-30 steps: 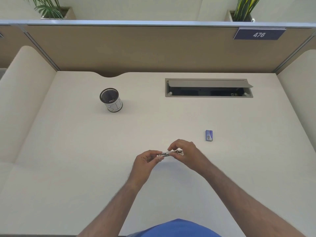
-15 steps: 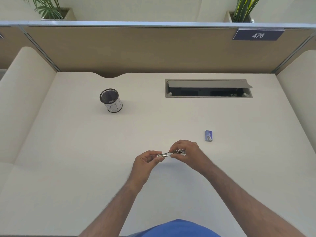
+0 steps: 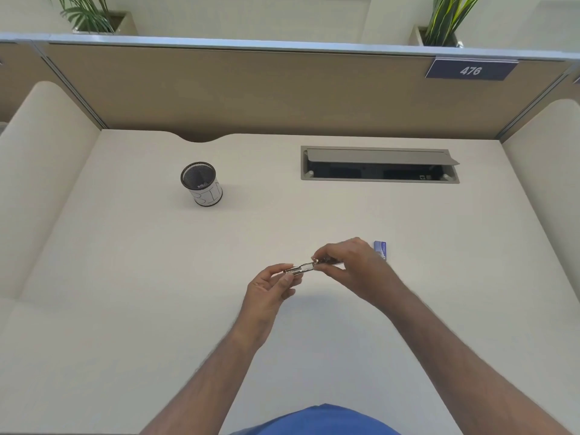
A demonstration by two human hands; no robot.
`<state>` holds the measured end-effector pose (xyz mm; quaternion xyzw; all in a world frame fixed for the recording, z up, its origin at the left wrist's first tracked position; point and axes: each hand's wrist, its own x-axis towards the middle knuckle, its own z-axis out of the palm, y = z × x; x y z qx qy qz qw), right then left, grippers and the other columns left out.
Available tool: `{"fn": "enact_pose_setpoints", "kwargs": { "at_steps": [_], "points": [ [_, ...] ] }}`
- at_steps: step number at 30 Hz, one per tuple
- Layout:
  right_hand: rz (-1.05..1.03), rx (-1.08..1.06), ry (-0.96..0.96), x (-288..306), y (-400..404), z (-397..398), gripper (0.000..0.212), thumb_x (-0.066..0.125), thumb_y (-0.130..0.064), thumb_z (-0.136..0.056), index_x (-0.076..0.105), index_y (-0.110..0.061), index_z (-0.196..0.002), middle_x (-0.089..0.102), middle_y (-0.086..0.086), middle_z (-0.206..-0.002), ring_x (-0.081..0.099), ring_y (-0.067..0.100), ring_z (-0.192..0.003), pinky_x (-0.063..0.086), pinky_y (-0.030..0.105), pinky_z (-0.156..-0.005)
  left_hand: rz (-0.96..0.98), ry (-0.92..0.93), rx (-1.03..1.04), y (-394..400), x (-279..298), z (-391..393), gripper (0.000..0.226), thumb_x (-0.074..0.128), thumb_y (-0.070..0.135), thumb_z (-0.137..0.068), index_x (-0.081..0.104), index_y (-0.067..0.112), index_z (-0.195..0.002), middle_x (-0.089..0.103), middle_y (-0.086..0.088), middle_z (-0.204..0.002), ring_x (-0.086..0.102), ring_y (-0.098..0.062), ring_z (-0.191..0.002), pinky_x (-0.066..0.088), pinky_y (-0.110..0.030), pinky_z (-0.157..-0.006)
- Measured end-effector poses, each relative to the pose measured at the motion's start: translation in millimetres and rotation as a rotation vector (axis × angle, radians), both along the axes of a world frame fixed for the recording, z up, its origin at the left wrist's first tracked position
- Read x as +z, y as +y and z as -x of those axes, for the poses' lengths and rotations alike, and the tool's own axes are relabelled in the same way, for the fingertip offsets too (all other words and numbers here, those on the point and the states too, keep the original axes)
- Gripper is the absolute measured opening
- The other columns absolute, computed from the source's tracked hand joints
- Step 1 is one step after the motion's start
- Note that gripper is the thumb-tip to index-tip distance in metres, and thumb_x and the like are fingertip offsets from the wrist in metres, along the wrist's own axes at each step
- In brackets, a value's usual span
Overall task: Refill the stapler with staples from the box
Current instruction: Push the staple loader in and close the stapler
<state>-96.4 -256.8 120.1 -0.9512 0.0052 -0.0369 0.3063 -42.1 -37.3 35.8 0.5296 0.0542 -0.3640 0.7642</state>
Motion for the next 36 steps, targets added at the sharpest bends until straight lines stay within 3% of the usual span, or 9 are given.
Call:
{"fn": "enact_pose_setpoints", "kwargs": {
  "at_steps": [3,9,14,17,22,25,28,33,36],
  "points": [
    [0.253,0.087,-0.092,26,6,-4,0.011,0.075,-0.029,-0.099,0.08,-0.019,-0.104,0.082,-0.007,-0.089,0.076,0.02,-0.079,0.056,0.044,-0.083,0.11,0.118,0.022,-7,4,-1,0.023,0.081,0.021,-0.091,0.083,0.023,-0.115,0.084,-0.01,-0.113,0.081,-0.017,-0.105,0.063,-0.028,-0.086],
    [0.515,0.207,-0.058,58,15,-19,0.032,0.043,-0.041,-0.114,0.072,-0.029,-0.118,0.08,-0.01,-0.111,0.073,0.017,-0.105,0.046,0.035,-0.097,0.238,0.229,0.066,-15,8,-4,0.025,0.081,0.017,-0.093,0.084,0.023,-0.118,0.083,-0.011,-0.12,0.082,-0.017,-0.105,0.065,-0.028,-0.083],
    [0.36,0.123,-0.155,69,18,-17,0.015,0.069,-0.024,-0.104,0.071,-0.018,-0.117,0.081,-0.007,-0.088,0.075,0.024,-0.078,0.055,0.042,-0.084,0.184,0.104,0.059,-11,14,-6,0.027,0.084,0.025,-0.096,0.081,0.022,-0.122,0.084,-0.011,-0.118,0.08,-0.018,-0.107,0.064,-0.026,-0.086],
    [0.37,0.113,-0.184,66,20,-14,0.005,0.073,-0.02,-0.101,0.073,-0.017,-0.105,0.077,-0.005,-0.078,0.071,0.027,-0.068,0.055,0.044,-0.074,0.134,-0.003,0.062,-5,22,-9,0.048,0.095,0.044,-0.082,0.081,0.021,-0.121,0.084,-0.011,-0.115,0.08,-0.018,-0.107,0.063,-0.024,-0.087],
    [0.368,0.108,-0.224,48,20,-6,0.012,0.078,-0.017,-0.098,0.08,-0.022,-0.108,0.082,-0.008,-0.092,0.072,0.023,-0.073,0.054,0.041,-0.069,0.047,-0.133,0.055,-1,36,-12,0.054,0.093,0.056,-0.078,0.081,0.022,-0.119,0.086,-0.012,-0.114,0.08,-0.019,-0.107,0.063,-0.025,-0.087],
    [0.363,0.115,-0.234,38,16,-3,0.021,0.079,-0.009,-0.095,0.082,-0.025,-0.109,0.081,-0.007,-0.098,0.07,0.024,-0.071,0.052,0.041,-0.067,-0.012,-0.203,0.034,-3,41,-13,0.035,0.086,0.043,-0.091,0.081,0.023,-0.119,0.086,-0.011,-0.113,0.081,-0.02,-0.107,0.063,-0.026,-0.086],
    [0.335,0.137,-0.201,32,10,0,0.023,0.077,-0.01,-0.097,0.082,-0.024,-0.113,0.08,-0.005,-0.102,0.07,0.025,-0.075,0.054,0.045,-0.072,-0.06,-0.266,0.003,-5,40,-14,0.016,0.078,0.026,-0.101,0.081,0.024,-0.117,0.087,-0.009,-0.11,0.081,-0.02,-0.105,0.063,-0.025,-0.086],
    [0.18,0.034,-0.028,19,-3,7,0.036,0.072,-0.034,-0.101,0.063,-0.03,-0.136,0.075,-0.014,-0.107,0.069,0.014,-0.095,0.044,0.033,-0.096,-0.088,-0.287,0.002,-6,42,-15,0.016,0.077,0.02,-0.102,0.082,0.025,-0.116,0.087,-0.008,-0.109,0.081,-0.019,-0.104,0.063,-0.025,-0.086],
    [0.186,-0.03,0.099,8,-21,13,0.042,0.074,-0.045,-0.096,0.056,-0.031,-0.132,0.075,-0.015,-0.108,0.069,0.011,-0.101,0.041,0.035,-0.107,-0.111,-0.276,0.031,-5,41,-16,0.016,0.076,0.017,-0.103,0.083,0.027,-0.113,0.087,-0.009,-0.108,0.081,-0.017,-0.102,0.063,-0.023,-0.084]
  ]
}}
